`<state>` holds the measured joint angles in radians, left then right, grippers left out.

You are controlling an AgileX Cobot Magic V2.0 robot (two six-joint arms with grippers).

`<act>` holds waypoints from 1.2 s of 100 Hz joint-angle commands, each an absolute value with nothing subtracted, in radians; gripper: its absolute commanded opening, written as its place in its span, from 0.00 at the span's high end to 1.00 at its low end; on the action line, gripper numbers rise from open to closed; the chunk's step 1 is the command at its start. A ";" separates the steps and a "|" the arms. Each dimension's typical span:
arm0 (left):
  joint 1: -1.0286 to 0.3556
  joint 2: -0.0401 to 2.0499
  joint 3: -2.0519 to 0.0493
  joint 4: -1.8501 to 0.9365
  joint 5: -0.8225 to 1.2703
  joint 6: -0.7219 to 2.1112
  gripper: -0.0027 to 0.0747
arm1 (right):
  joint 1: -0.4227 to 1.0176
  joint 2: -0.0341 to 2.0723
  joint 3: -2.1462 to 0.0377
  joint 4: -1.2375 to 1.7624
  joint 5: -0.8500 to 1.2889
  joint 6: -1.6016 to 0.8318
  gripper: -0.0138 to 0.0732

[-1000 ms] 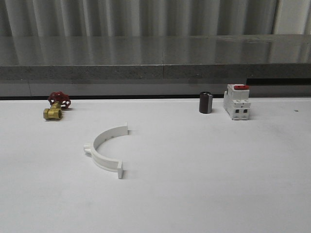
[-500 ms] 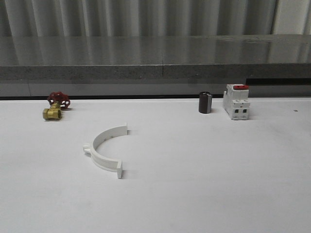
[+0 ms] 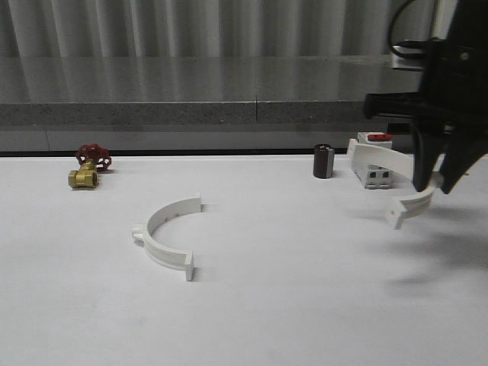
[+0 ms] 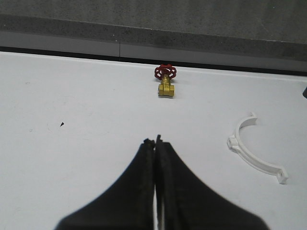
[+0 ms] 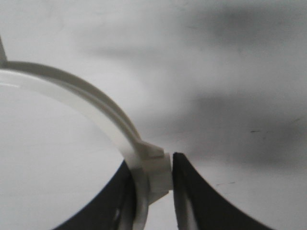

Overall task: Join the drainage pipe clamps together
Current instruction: 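Grasp the clamp half's end tab with the right gripper and lift it, then carry it to the placed half and join their tabs into a ring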

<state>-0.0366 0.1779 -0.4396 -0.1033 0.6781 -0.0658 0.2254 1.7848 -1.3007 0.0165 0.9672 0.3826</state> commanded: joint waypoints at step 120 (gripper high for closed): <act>-0.037 0.188 -0.455 -0.117 0.599 -0.069 0.99 | 0.565 2.194 -1.859 0.025 1.110 0.650 0.82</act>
